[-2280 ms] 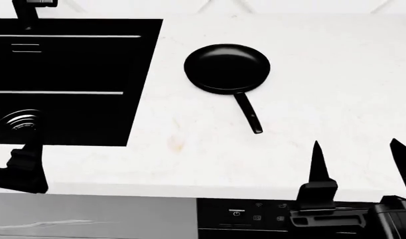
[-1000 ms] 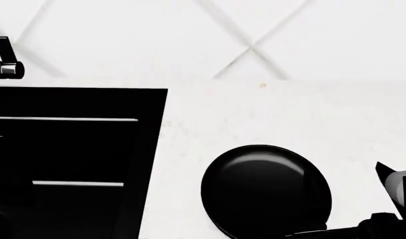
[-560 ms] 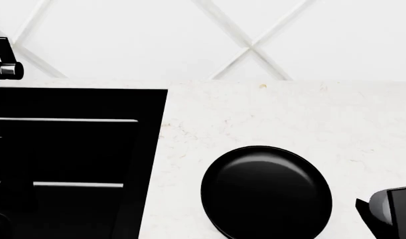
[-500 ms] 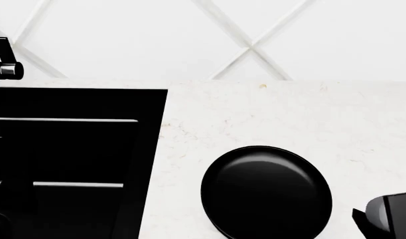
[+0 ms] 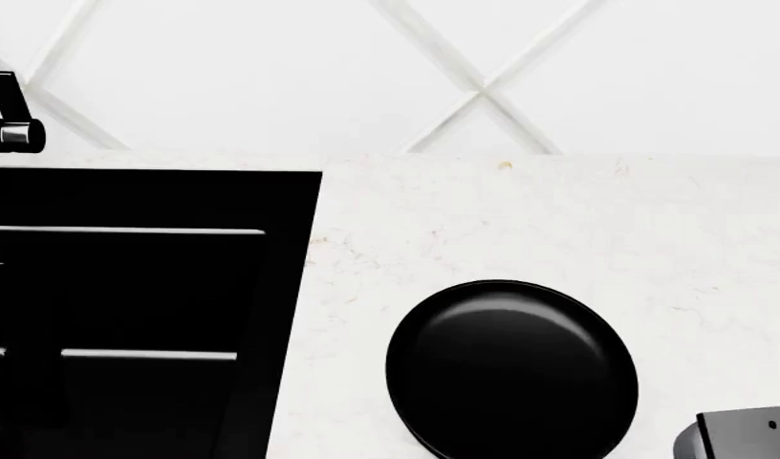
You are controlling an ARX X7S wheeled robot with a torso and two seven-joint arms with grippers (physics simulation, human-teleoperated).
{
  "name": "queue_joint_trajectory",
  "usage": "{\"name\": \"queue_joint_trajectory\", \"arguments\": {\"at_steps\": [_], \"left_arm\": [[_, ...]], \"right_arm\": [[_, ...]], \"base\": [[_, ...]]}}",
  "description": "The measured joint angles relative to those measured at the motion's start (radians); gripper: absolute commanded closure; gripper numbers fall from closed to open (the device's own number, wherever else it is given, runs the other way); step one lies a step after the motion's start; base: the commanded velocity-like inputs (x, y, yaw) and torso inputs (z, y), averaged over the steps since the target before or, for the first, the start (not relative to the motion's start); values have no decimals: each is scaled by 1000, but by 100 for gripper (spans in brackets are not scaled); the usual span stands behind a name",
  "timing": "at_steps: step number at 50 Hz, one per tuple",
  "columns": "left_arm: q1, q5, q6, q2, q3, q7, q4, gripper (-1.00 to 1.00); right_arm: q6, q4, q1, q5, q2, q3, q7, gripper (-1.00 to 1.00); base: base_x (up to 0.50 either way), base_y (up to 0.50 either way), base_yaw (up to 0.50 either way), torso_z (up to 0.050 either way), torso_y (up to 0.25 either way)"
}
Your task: Pick the pan and sponge and place them into the sink. Then turn on the water.
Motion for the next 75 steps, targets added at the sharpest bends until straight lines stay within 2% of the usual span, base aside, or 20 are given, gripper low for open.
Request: {"name": "queue_joint_trajectory", "arguments": {"at_steps": [13,28,44,60,61,75], "left_arm": [[29,1,20,-3,-6,4,-6,-100],[38,3,30,1,0,1,-13,-100],[47,4,44,-6,-1,8,-26,-100],[45,8,49,-9,8,6,-32,-100],[46,8,50,-10,9,6,-32,-100],[47,11,57,-10,16,6,-41,-100]], "right_arm": [[35,114,114,-21,-13,-161,17,-100],[80,208,184,-87,-53,-269,-17,-100],[108,263,209,-170,-97,-326,-72,-100],[114,251,193,-251,-108,-311,-110,-100],[114,250,192,-255,-108,-312,-113,100],[117,243,204,-310,-107,-332,-132,100]], "base": [[0,0,0,0,0],[0,0,0,0,0],[0,0,0,0,0],[0,0,0,0,0],[0,0,0,0,0],[0,0,0,0,0]]}}
